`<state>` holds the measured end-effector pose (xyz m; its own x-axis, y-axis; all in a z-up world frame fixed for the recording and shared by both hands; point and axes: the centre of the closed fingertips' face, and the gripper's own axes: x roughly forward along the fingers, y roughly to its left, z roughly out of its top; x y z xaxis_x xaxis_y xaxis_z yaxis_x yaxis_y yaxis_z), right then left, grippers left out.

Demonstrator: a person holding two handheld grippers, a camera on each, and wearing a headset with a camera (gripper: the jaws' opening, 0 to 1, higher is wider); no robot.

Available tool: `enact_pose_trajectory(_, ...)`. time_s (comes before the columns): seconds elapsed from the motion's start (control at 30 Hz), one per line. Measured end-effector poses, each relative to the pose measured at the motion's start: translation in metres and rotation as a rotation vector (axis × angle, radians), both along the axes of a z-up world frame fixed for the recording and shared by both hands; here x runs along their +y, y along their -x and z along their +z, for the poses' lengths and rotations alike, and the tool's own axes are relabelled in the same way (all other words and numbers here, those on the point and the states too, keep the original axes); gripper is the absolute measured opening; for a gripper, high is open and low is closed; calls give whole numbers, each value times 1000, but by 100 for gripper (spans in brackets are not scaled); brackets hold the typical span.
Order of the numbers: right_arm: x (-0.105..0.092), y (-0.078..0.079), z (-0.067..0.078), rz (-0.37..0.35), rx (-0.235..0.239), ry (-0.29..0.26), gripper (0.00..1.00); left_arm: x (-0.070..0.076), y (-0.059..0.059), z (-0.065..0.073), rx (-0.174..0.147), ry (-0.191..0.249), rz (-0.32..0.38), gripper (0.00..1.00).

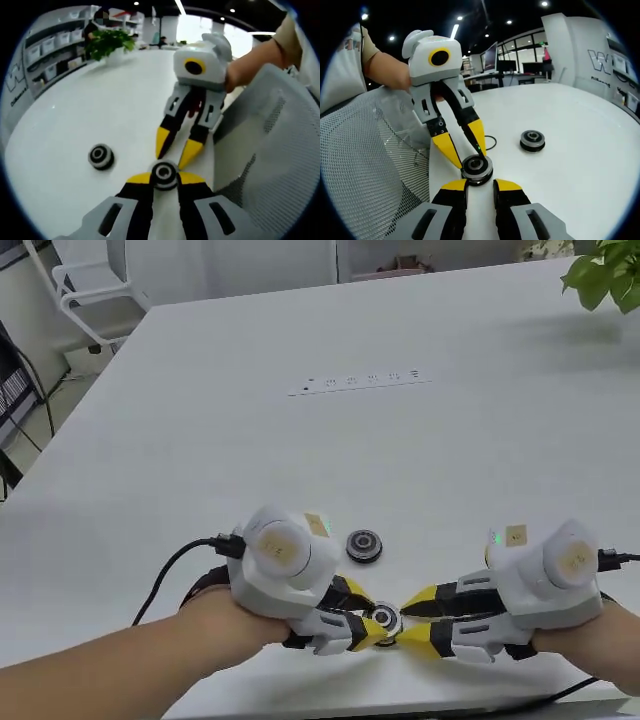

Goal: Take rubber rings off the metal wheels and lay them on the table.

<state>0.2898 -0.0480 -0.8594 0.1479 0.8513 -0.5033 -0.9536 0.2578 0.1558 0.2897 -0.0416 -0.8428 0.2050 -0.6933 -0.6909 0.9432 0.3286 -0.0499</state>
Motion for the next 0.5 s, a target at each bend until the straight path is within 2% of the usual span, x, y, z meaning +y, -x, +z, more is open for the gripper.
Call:
enact_pose_trajectory(0.03, 0, 0, 0, -1, 1, -1, 18, 0, 0, 0, -13, -9, -11, 18)
enact_pose_trajectory(0.23, 1, 1, 0, 2, -9, 3, 18, 0, -1, -1, -31, -16, -9, 14)
enact_pose_trajectory(0.4, 2, 2, -1, 6, -17, 2, 17, -1, -2, -1, -32, -14, 12, 14)
enact_pose_trajectory(0.5, 3, 3, -1, -4, -6, -1, 16, -1, -2, -1, -33, -11, 15, 14)
